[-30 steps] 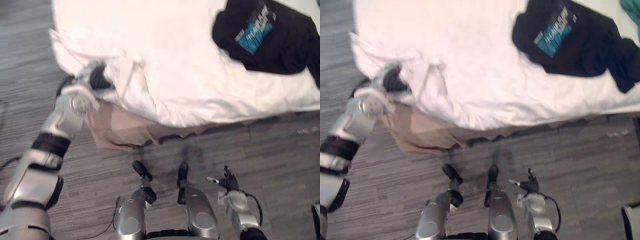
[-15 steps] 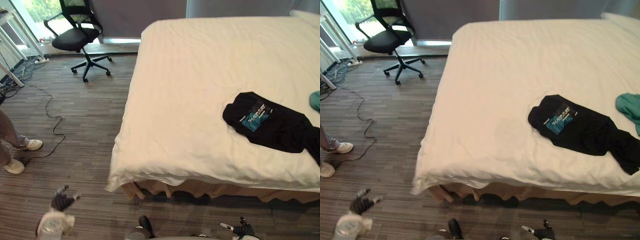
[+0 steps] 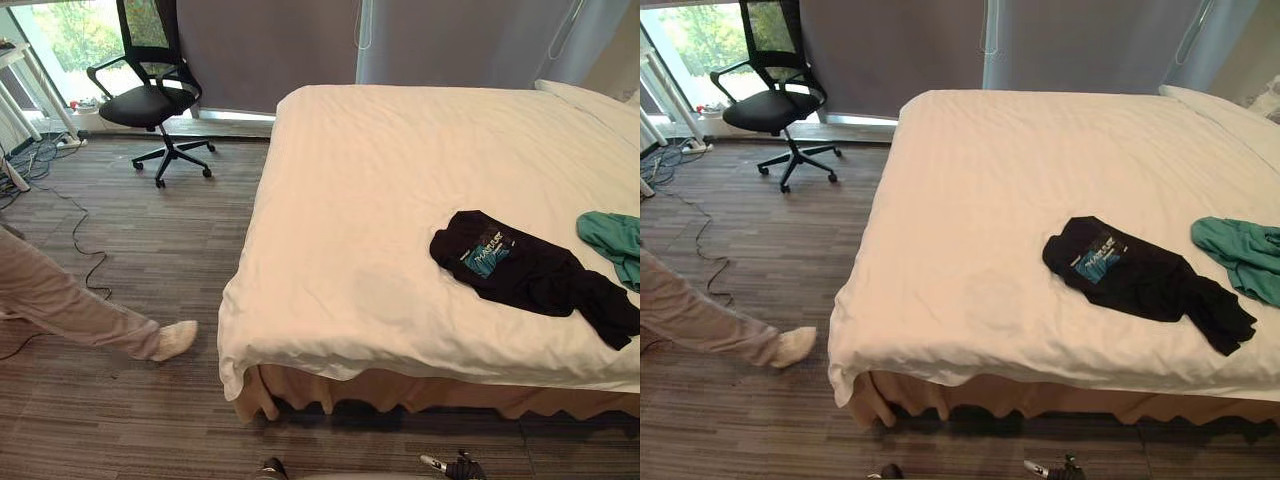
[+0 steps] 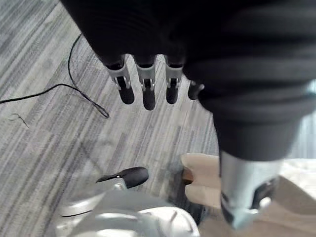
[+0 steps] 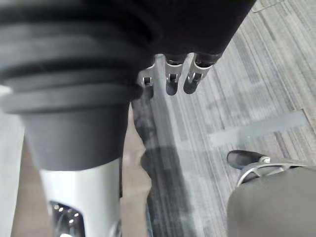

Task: Tidy the bed and pick cloth on bed and put in laundry

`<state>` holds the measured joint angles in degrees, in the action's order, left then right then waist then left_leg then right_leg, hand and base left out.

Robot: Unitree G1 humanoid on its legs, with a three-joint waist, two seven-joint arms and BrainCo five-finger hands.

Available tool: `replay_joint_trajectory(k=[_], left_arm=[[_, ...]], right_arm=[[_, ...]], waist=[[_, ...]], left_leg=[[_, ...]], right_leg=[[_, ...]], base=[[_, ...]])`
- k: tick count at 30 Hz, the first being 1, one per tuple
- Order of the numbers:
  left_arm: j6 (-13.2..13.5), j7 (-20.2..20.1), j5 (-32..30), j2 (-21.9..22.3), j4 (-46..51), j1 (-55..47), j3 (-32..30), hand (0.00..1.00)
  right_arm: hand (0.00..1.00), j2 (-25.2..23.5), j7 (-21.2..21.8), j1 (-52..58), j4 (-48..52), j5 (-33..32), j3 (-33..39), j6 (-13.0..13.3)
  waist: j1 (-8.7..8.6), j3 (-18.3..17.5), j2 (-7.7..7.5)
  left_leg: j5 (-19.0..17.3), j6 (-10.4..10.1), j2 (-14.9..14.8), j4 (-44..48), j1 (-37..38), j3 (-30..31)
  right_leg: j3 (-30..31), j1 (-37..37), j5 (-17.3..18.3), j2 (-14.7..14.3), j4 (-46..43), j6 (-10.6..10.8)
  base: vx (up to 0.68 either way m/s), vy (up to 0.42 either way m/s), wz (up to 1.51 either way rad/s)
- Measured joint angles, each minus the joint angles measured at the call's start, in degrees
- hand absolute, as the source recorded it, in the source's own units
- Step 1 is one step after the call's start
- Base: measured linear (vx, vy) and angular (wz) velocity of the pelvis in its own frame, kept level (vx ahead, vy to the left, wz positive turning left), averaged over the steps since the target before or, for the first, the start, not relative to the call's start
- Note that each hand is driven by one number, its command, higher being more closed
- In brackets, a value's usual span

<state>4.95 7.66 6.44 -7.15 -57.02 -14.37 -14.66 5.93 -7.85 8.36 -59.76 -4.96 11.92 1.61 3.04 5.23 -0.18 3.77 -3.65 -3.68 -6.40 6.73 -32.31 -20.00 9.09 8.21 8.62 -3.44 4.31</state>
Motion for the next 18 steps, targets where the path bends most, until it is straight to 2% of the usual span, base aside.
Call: replay_joint_trajectory(k=[2, 6, 18], left_arm=[[0.9, 0.0, 1.2, 0.1, 0.0, 1.0, 0.1, 0.0], [1.0, 0.0, 2.9, 0.1, -1.0, 2.0, 0.4, 0.0], [0.9, 2.4, 5.0, 0.1, -2.2, 2.6, 1.1, 0.0]], right_arm=[[0.0, -0.1, 0.0, -0.1, -0.2, 0.0, 0.4, 0.0], [0.0, 0.2, 0.0, -1.2, -1.8, 0.0, 1.0, 0.2], [0.0, 0.3, -0.1, -1.9, -2.3, 0.3, 0.9, 0.4]], waist=[[-0.24, -0.1, 0.45], [-0.61, -0.1, 0.66], [-1.1, 0.2, 0.22]], left_leg=[[-0.1, -0.1, 0.3, 0.0, 0.1, -0.1], [-0.3, -0.2, 0.5, 0.0, 0.4, -0.2], [-0.9, -0.9, 0.3, 0.0, 1.5, -1.8]], right_leg=[[0.1, 0.0, 0.0, 0.1, 0.0, 0.0], [0.8, 0.1, 0.0, 0.0, -0.1, 0.0], [2.7, 0.3, -0.1, -0.4, 0.6, -0.3]], base=[[0.09, 0.02, -0.03], [0.08, 0.01, -0.07], [0.02, 0.002, -0.08]])
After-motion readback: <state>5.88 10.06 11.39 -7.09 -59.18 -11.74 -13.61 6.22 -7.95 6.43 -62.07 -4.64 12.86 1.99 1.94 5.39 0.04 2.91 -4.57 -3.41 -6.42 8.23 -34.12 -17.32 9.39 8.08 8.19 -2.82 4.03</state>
